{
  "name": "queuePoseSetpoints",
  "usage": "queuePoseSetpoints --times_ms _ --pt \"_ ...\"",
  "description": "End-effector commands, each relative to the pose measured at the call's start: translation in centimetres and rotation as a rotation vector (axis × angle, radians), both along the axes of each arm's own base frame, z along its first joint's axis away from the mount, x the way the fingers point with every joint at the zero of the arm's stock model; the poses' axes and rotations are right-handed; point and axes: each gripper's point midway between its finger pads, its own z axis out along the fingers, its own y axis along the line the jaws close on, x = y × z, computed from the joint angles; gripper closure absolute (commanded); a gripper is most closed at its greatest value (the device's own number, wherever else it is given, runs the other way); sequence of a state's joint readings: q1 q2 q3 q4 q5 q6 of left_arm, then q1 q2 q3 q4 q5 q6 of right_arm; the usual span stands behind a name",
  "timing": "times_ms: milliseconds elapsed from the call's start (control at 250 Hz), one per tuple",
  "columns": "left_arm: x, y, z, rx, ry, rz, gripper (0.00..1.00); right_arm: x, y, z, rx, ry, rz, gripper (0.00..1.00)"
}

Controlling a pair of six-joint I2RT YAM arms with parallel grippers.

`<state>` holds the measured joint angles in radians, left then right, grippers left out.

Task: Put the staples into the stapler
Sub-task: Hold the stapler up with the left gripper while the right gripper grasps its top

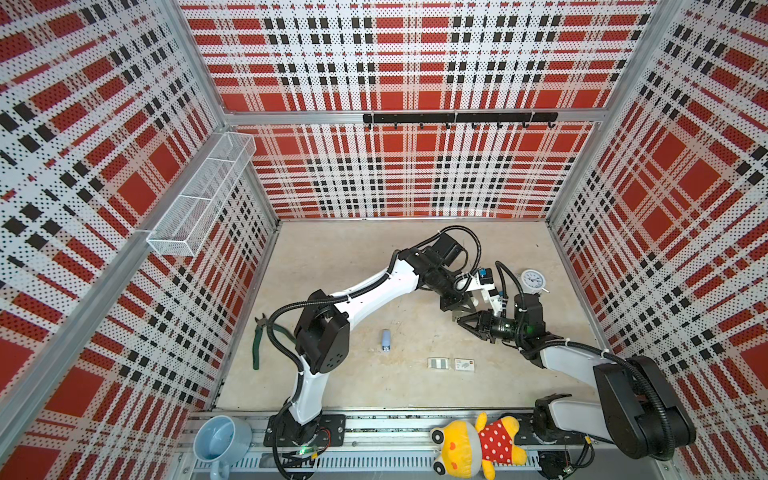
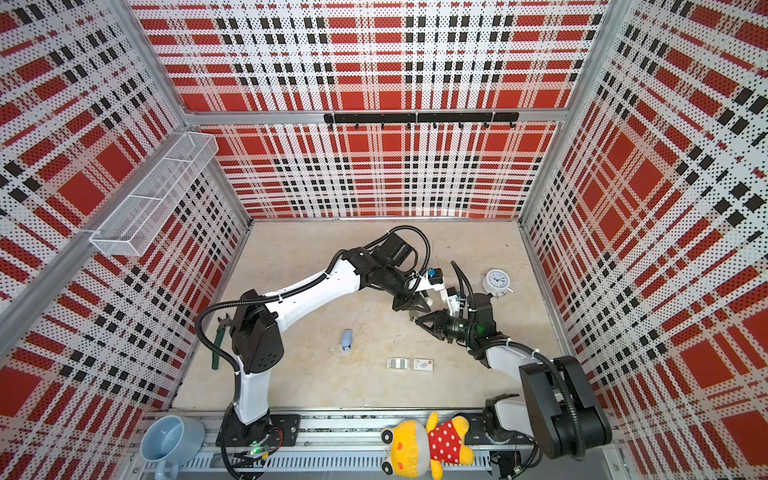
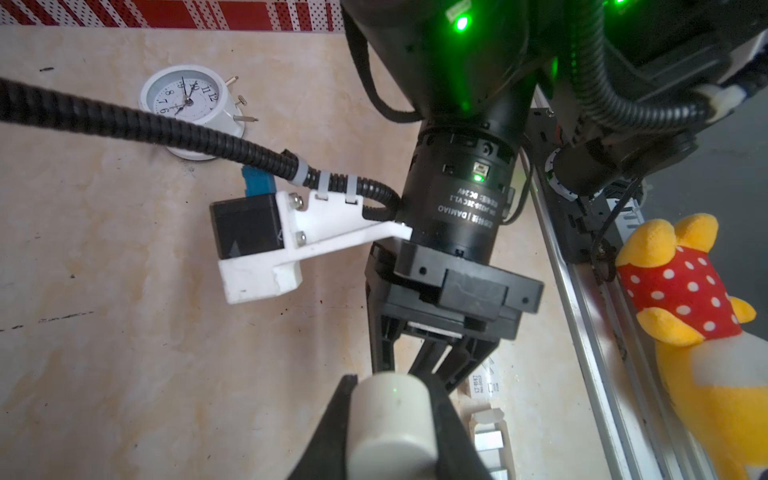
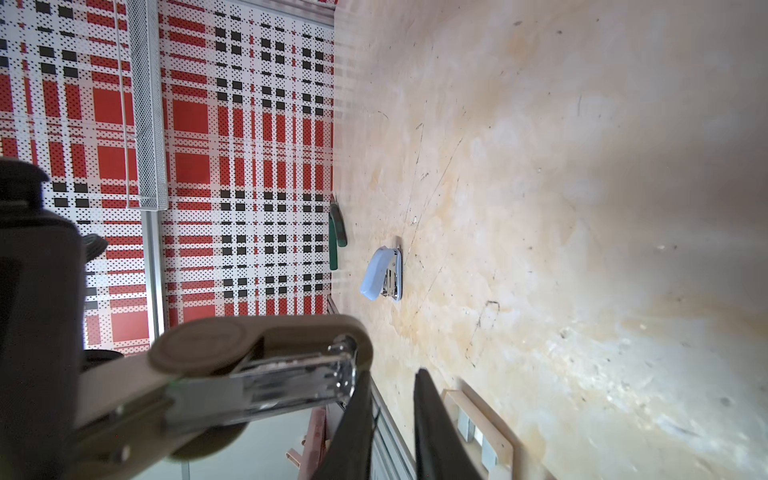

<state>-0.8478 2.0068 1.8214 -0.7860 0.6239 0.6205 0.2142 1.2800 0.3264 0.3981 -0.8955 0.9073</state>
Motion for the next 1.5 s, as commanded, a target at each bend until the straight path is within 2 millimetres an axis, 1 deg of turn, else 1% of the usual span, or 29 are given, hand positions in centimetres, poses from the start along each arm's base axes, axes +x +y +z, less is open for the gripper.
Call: queuePoseSetpoints --times_ms 0,64,156,264,360,404,532,572,644,708,816,932,1012,1088,1172,1325,1361,1497 --pt "-0.4 0.0 1.9 -0.049 -0.012 0.003 0.86 0.2 -0.5 0.2 -0.051 -0.054 -0.028 0.76" --pt "-0.1 0.4 1.6 -0.045 -0.012 0.015 0.86 -0.2 -1.1 -0.8 -0.118 -0.036 -0.038 0.75" --pt "0.7 1.0 1.2 -0.048 0.016 0.042 0.86 -0.8 -1.9 -1.1 -0.175 -0.045 -0.051 0.74" --pt "1.6 1.6 1.0 -0.064 0.080 0.070 0.86 -1.2 -2.6 -0.4 -0.221 -0.087 -0.065 0.73" --pt "2.1 2.1 1.3 -0.095 0.150 0.080 0.86 -1.5 -2.9 0.6 -0.236 -0.134 -0.066 0.70" --pt "2.2 2.1 1.6 -0.116 0.182 0.074 0.86 -1.7 -2.8 1.4 -0.223 -0.167 -0.057 0.69" --pt "2.0 2.4 2.3 -0.156 0.305 0.042 0.86 -2.0 -1.8 5.2 -0.142 -0.298 -0.015 0.63" --pt "1.8 2.4 2.6 -0.169 0.361 0.022 0.86 -1.7 -1.8 6.4 -0.131 -0.344 -0.019 0.61" --pt "1.8 2.4 3.2 -0.199 0.463 -0.007 0.85 -1.3 -1.8 7.7 -0.151 -0.397 -0.016 0.56" --pt "1.6 2.4 3.5 -0.216 0.537 -0.033 0.85 -0.7 -1.6 9.0 -0.144 -0.442 -0.010 0.55" --pt "1.7 2.2 3.3 -0.223 0.555 -0.045 0.85 0.2 -1.0 10.8 -0.137 -0.482 0.012 0.55" --pt "1.1 2.3 3.9 -0.246 0.587 -0.072 0.84 1.0 -0.9 10.9 -0.160 -0.494 0.018 0.55" --pt "1.0 2.3 4.2 -0.257 0.604 -0.080 0.84 1.2 -0.4 10.9 -0.135 -0.488 0.043 0.54" --pt "1.0 2.3 4.5 -0.267 0.630 -0.083 0.84 1.1 0.5 11.3 -0.111 -0.491 0.073 0.54" --pt "1.1 2.2 4.8 -0.275 0.657 -0.087 0.84 0.9 1.1 10.9 -0.125 -0.487 0.094 0.54" --pt "0.9 2.1 5.2 -0.283 0.683 -0.097 0.84 0.8 1.5 10.8 -0.094 -0.487 0.095 0.55" --pt "0.6 2.1 5.5 -0.291 0.695 -0.107 0.84 0.7 1.5 10.7 -0.093 -0.485 0.096 0.55" --pt "0.0 1.9 5.6 -0.288 0.701 -0.117 0.84 0.7 1.7 10.9 -0.068 -0.495 0.091 0.58"
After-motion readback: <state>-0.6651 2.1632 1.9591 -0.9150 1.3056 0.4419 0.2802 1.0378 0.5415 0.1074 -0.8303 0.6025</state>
